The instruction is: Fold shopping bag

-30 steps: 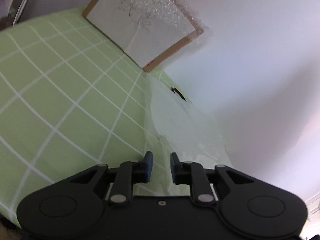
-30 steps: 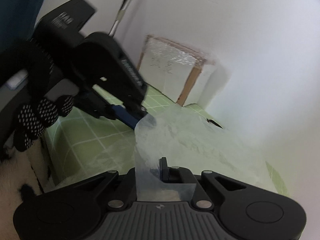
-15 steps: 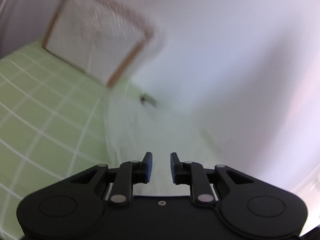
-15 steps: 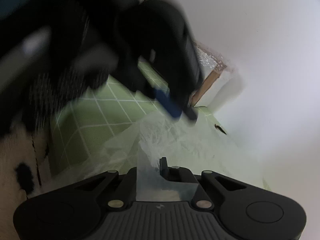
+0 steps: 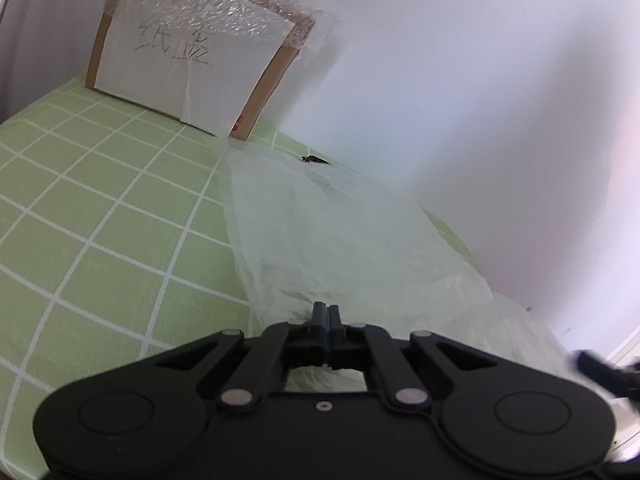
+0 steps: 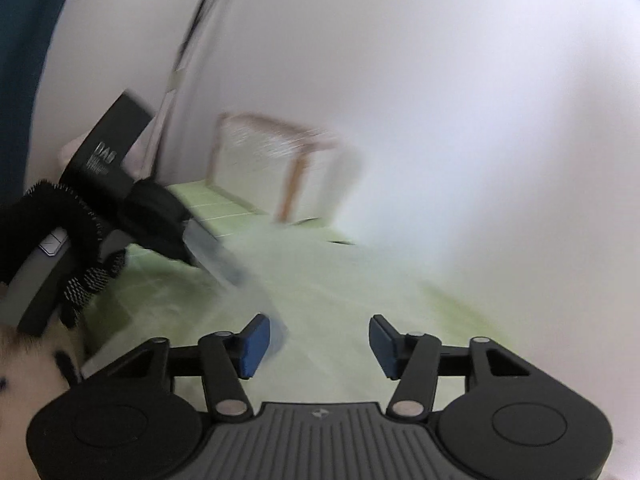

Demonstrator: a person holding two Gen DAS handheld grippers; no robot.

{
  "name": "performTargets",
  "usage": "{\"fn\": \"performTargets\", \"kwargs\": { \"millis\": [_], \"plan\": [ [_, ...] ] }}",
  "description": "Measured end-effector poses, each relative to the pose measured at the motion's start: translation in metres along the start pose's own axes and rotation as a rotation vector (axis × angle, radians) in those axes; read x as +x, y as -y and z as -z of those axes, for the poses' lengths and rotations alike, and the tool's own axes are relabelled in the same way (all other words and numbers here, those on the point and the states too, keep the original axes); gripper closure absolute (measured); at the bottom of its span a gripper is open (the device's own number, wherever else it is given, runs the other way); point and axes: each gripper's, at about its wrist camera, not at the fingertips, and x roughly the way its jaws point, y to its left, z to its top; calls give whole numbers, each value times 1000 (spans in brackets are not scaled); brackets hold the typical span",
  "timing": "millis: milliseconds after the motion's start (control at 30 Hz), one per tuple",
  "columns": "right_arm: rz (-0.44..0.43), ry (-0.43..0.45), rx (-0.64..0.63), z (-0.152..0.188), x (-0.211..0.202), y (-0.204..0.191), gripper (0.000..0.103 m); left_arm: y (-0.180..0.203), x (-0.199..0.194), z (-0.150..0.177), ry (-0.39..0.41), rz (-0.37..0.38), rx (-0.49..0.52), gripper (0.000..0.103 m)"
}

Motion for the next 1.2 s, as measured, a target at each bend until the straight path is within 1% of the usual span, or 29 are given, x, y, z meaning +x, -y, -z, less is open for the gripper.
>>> {"fn": "performTargets", "kwargs": {
  "millis": [33, 100, 133, 200, 267, 367, 500, 567, 633, 700, 733, 800, 833, 900, 933, 967, 1033, 1067, 1100, 1133, 1200],
  "plan": [
    [28, -3, 9, 4, -13, 8, 43, 0, 0, 0, -2, -1, 0, 101],
    [80, -57, 18, 15, -29, 23, 42, 1, -2, 0, -6, -1, 0, 101],
    [106, -83, 22, 20, -38, 31, 40, 1, -2, 0, -8, -2, 0, 101],
    [160, -138, 30, 38, -52, 37, 38, 2, -2, -1, -12, -5, 9, 101],
    [189, -173, 46, 52, -39, 45, 38, 5, -2, -1, -13, -16, 39, 101],
    [207, -164, 50, 59, -11, 48, 38, 12, -3, 0, -13, -38, 92, 101],
    [228, -138, 86, 58, 5, 53, 38, 18, -4, 3, -3, -56, 143, 101],
    [239, -124, 105, 58, 13, 55, 39, 20, -4, 5, 5, -61, 156, 101],
    [249, -111, 123, 57, 22, 58, 41, 21, -4, 4, 5, -67, 149, 101],
    [259, -98, 141, 56, 30, 60, 65, 23, -3, 4, 4, -81, 154, 101],
    [264, -91, 150, 56, 34, 62, 82, 26, -3, 5, 5, -93, 159, 101],
    [275, -78, 168, 56, 42, 64, 82, 31, -2, 5, 5, -122, 173, 101],
    [280, -71, 177, 55, 46, 65, 80, 34, -1, 5, 3, -139, 186, 101],
    [283, -79, 164, 58, 46, 65, 74, 39, 0, 5, 2, -170, 212, 101],
    [279, -91, 151, 59, 43, 64, 68, 41, 0, 5, 2, -188, 234, 101],
    [267, -107, 148, 60, 40, 65, 66, 44, 1, 6, 4, -206, 264, 101],
    [225, -141, 125, 63, 32, 71, 63, 48, 2, 8, 14, -233, 325, 101],
    [195, -159, 107, 63, 26, 74, 60, 49, 2, 9, 16, -239, 339, 101],
    [156, -171, 83, 63, 22, 75, 59, 49, 3, 8, 15, -239, 345, 101],
    [120, -170, 65, 62, 21, 73, 53, 48, 3, 7, 11, -234, 349, 101],
    [51, -168, 70, 60, 11, 73, 53, 46, 4, 6, 3, -220, 353, 101]
  ]
}}
